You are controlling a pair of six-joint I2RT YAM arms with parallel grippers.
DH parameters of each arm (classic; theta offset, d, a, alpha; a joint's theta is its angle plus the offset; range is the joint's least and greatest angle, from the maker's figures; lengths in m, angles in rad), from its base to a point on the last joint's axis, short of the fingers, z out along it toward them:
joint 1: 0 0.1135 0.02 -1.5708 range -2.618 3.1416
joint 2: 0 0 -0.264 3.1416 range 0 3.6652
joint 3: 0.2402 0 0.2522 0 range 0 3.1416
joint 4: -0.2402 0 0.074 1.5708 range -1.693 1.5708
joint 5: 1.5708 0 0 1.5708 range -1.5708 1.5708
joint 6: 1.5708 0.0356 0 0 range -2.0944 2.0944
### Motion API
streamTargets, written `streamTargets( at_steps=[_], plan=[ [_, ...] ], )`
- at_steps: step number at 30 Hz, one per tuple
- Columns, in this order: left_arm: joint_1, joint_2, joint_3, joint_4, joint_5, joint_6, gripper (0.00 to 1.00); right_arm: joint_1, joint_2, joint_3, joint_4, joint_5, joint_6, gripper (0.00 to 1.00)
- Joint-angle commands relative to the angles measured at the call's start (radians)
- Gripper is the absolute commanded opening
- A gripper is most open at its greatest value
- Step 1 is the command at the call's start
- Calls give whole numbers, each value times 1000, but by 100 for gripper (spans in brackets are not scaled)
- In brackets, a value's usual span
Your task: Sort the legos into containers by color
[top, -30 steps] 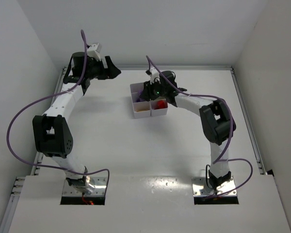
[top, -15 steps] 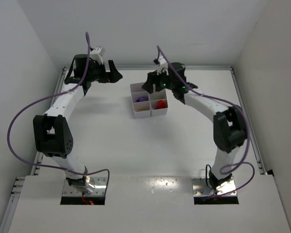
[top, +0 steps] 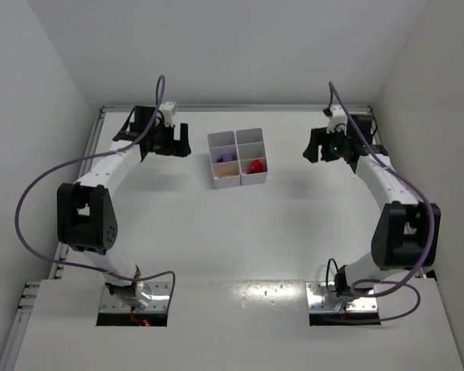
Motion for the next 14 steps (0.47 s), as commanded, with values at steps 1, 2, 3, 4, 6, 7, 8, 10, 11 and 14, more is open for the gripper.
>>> streamTargets(
  at_steps=[1,2,3,4,6,7,8,10,11,14],
  plan=[
    [1,-52,-84,-42,-97,44,100,-63,12,-47,-99,-58,-68,68],
    [1,-52,-96,-42,-97,55,100,-91,12,-58,-99,-67,-80,68],
    [1,-52,-106,-42,-106,55,100,-102,12,-78,-99,-67,-80,68],
    [11,-52,-119,-42,-106,55,100,-111,12,-89,-99,-67,-93,68],
    [11,-52,-129,-33,-96,55,100,-135,12,-118,-84,-67,-93,68],
    [22,-52,-129,-33,-96,55,100,-136,12,-118,-71,-76,-84,68],
    [22,-52,-129,-33,-106,55,100,-149,12,-130,-71,-76,-84,68],
    [22,-52,-149,-23,-106,55,100,-159,3,-139,-71,-85,-84,68],
    [22,-52,-149,-23,-116,55,100,-159,3,-140,-71,-85,-84,68],
    [22,-63,-159,-12,-116,55,100,-169,-7,-140,-71,-95,-84,69]
  ],
)
